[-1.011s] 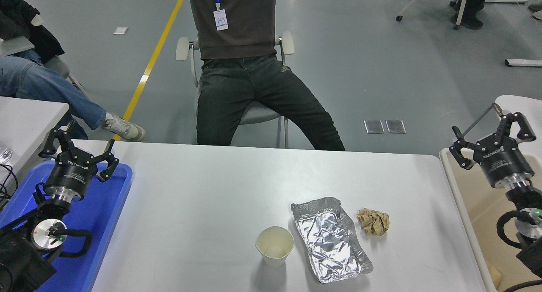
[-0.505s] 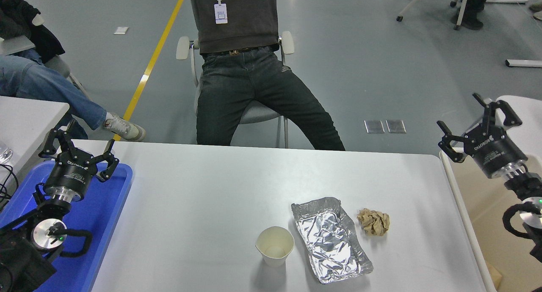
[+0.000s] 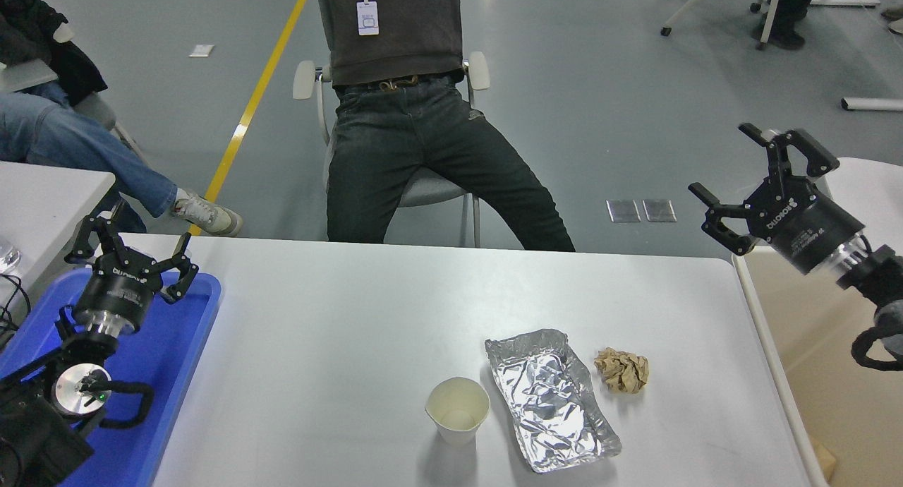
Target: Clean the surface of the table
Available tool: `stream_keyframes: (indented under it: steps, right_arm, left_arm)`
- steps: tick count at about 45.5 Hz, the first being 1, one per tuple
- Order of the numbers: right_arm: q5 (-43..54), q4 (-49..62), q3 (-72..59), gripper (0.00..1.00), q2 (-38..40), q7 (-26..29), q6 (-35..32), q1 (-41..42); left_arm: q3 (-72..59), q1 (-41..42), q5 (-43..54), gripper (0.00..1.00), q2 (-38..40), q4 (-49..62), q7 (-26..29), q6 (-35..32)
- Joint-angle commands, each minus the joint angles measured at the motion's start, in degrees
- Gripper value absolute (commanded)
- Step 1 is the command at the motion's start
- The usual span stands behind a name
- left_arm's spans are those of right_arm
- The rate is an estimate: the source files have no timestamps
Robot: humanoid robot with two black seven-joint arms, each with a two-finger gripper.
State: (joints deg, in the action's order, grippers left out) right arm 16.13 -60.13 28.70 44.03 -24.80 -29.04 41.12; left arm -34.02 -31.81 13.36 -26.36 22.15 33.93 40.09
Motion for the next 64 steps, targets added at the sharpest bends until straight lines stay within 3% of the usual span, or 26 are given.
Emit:
stream_keyframes:
  steps: [1, 15, 30, 40, 53, 64]
  right_arm:
    - [10.8, -9.9, -0.3, 0.99, 2.8, 2.6, 4.2, 0.0]
    - [19.7, -22.9, -0.3, 0.99, 3.3, 11.4, 5.4, -0.1]
    - [24.8, -28.0, -2.4, 0.99, 1.5, 18.1, 4.8, 1.2]
    - [28.3, -32.9, -3.1, 0.99, -0.3, 30.4, 4.5, 3.6]
    - [28.4, -33.8, -7.2, 0.99, -6.1, 36.2, 2.4, 5.7]
    - [27.7, -28.3, -10.7, 0.99, -13.3, 45.2, 3.2, 7.5]
  left_arm:
    - [0.0, 0.0, 0.0, 1.00, 0.0, 0.0, 0.1, 0.0]
    - [0.0, 0.0, 0.0, 1.00, 0.0, 0.0, 0.1, 0.0]
    - [0.0, 0.0, 0.0, 1.00, 0.0, 0.0, 0.0, 0.0]
    - [0.0, 0.0, 0.0, 1.00, 0.0, 0.0, 0.0, 0.0]
    - [0.0, 0.0, 0.0, 1.00, 0.0, 0.0, 0.0, 0.0]
    - [0.0, 0.0, 0.0, 1.00, 0.0, 0.0, 0.0, 0.0]
